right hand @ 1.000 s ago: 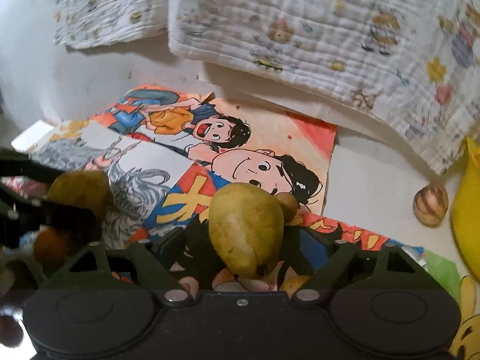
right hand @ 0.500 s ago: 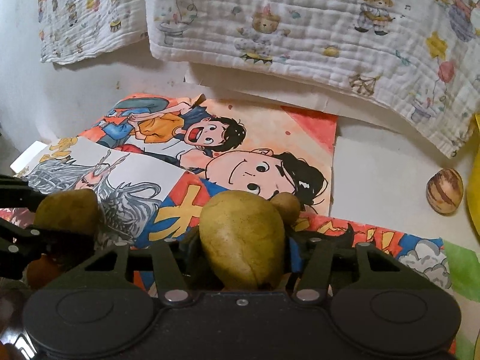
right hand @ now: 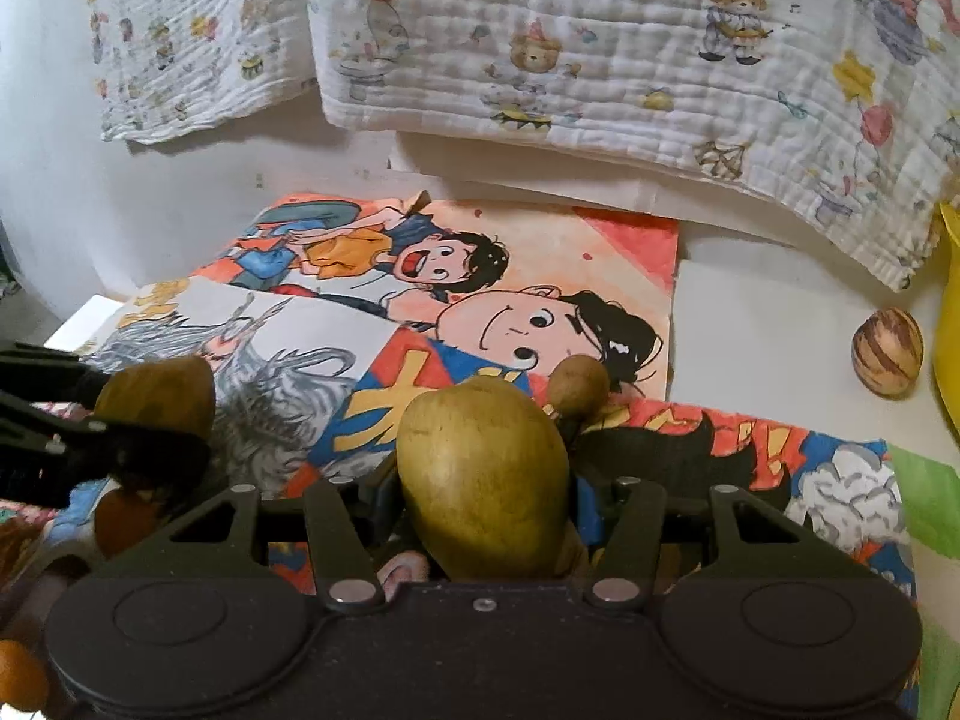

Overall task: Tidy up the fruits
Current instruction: 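Lower the yellow-green pear into the tray with the right tool while the left tool releases its pear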

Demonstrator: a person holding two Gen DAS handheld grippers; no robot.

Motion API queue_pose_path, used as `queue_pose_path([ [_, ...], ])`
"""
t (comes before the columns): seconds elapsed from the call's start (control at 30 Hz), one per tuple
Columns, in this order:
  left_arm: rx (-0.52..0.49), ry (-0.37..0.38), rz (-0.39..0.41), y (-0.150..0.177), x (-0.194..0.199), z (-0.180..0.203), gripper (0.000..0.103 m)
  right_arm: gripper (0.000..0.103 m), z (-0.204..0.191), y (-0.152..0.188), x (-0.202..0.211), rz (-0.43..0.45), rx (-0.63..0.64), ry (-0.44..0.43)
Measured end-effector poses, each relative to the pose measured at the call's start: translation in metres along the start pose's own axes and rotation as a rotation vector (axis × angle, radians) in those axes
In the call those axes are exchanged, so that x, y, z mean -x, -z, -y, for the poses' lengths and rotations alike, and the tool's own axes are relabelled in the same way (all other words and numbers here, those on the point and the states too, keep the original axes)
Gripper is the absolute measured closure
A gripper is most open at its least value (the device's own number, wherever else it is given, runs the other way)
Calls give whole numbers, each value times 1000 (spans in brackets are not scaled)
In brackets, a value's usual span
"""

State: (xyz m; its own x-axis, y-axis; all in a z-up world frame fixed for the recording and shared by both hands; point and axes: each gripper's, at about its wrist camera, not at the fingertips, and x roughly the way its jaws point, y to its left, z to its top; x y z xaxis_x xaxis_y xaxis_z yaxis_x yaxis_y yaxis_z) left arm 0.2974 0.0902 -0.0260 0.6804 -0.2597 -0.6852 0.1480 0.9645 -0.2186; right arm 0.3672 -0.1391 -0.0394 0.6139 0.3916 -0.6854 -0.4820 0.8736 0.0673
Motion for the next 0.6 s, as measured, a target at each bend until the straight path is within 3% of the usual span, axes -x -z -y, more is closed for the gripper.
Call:
queue_pose_path([
  [0.6,6,40,46,14,45,34,43,47,-13,19,79,68,-11,-27],
])
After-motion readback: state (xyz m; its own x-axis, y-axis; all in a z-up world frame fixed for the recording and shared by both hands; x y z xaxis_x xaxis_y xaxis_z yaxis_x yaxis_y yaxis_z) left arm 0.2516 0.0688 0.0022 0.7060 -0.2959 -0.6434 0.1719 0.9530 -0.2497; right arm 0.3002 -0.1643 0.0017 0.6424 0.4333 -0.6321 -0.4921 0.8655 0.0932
